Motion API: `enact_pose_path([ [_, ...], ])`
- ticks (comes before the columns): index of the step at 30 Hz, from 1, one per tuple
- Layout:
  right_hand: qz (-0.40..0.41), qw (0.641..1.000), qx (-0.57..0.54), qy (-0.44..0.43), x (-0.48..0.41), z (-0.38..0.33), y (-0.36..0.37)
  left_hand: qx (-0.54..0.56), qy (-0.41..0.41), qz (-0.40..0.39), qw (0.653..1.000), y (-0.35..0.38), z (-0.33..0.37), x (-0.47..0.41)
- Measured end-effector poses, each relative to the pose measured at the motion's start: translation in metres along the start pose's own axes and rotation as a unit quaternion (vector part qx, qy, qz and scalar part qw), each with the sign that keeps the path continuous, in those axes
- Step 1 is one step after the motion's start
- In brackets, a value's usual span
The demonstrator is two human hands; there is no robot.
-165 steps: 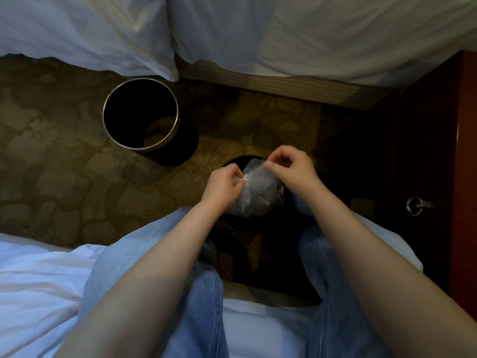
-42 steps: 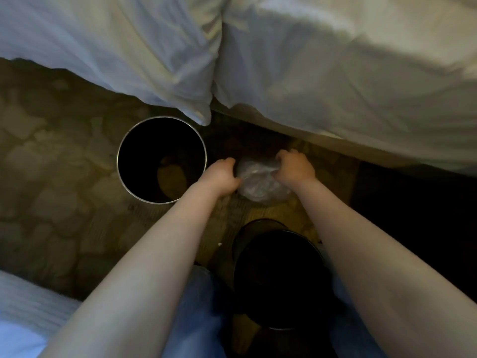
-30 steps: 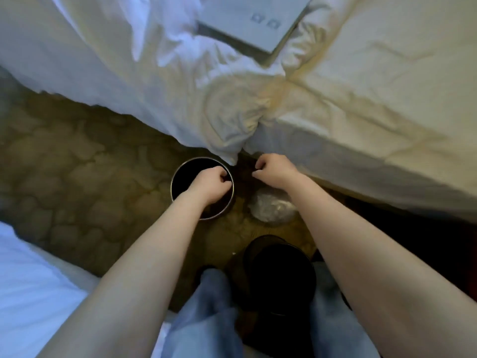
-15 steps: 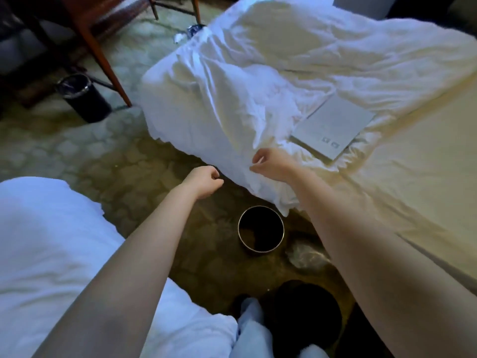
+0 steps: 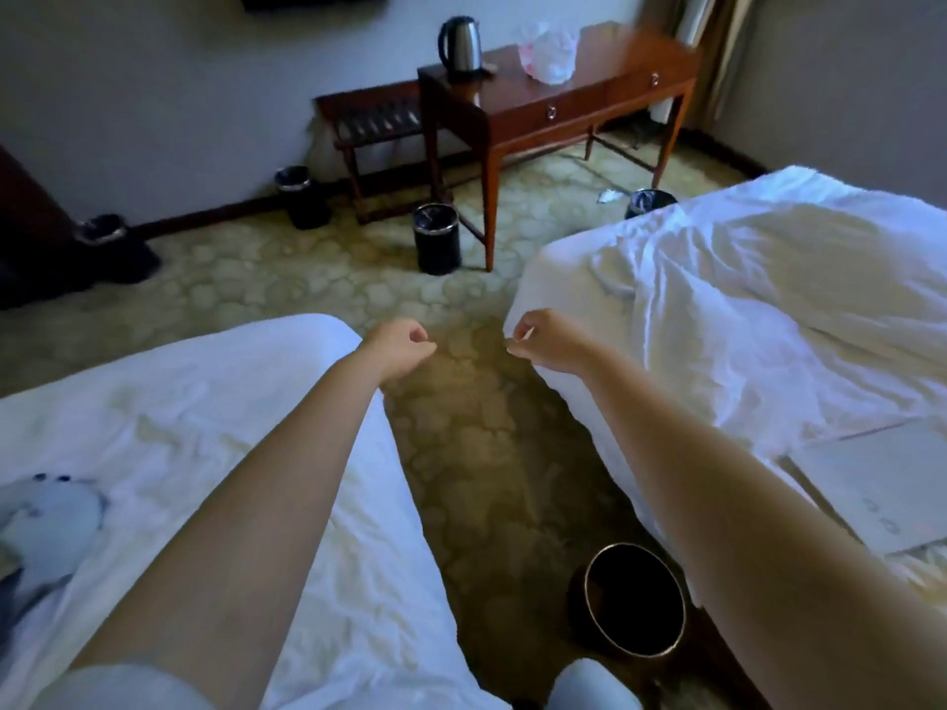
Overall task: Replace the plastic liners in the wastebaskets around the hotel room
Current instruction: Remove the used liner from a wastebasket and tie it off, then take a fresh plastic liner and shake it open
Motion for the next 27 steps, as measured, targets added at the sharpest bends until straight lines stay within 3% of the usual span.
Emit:
enact_pose_path([
  [8, -0.054, 0.990, 0.059, -0.116, -0.088, -0.110, 0.012, 0.050, -0.068, 0.082, 0.993, -0.084, -0.053, -0.020],
  [14, -0.072, 0.982, 0.058, -0.163, -0.163, -0.149, 0.017, 0.057, -0.088, 0.113, 0.988, -0.111, -0.065, -0.075],
  [27, -0.115, 0.971, 0.070, -0.198, -0.485, -0.155, -0.028, -0.006, -0.115, 0.114, 0.987, -0.142, -0.030, -0.405],
])
Point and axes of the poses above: each hand's wrist, its own x-axis away from the middle knuckle, its own y-axis out of the palm, z = x × y, the point moved 6 cm from there along -x, towards the middle knuckle, and after that the axes turned 6 degrees about z, right-handed, at the moved point
